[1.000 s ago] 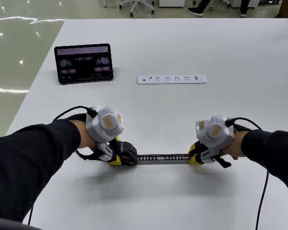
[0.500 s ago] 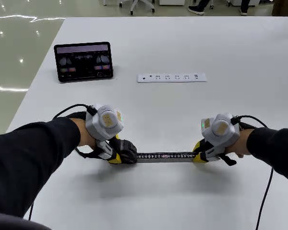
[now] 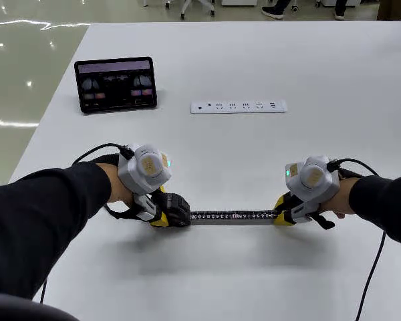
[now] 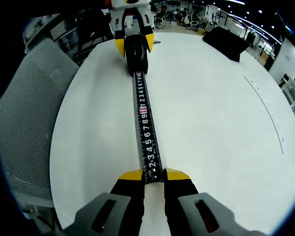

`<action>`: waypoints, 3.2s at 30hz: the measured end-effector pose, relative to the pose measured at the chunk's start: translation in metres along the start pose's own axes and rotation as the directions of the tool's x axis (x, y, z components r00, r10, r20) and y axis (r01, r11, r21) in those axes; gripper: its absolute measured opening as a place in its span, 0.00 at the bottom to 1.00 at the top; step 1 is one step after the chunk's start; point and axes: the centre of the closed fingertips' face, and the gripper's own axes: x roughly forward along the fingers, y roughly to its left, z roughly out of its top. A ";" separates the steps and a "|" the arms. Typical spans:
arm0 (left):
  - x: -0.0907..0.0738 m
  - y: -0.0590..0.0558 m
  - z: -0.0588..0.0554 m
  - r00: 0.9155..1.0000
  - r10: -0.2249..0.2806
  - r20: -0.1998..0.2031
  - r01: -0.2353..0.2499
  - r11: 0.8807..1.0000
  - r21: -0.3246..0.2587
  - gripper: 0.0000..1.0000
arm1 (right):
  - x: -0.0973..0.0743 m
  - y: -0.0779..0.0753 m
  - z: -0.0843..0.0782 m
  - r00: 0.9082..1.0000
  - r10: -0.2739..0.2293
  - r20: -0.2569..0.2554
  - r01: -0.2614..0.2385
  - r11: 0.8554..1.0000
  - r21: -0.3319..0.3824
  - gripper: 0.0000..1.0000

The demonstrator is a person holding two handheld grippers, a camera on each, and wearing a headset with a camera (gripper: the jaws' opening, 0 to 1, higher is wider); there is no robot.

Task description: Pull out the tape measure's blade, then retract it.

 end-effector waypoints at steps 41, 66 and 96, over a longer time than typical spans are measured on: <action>-0.003 -0.005 0.001 1.000 0.002 0.003 -0.002 1.000 -0.008 0.32 | -0.015 -0.005 -0.026 1.000 -0.014 -0.027 0.015 0.999 0.028 0.10; -0.002 -0.003 0.002 1.000 0.004 0.007 -0.004 1.000 -0.010 0.32 | -0.020 -0.005 -0.033 0.999 -0.015 -0.040 0.016 0.999 0.032 0.10; 0.000 0.000 0.002 1.000 0.010 0.010 -0.010 1.000 0.000 0.32 | -0.019 -0.008 -0.036 0.998 -0.012 -0.059 0.014 0.999 0.040 0.10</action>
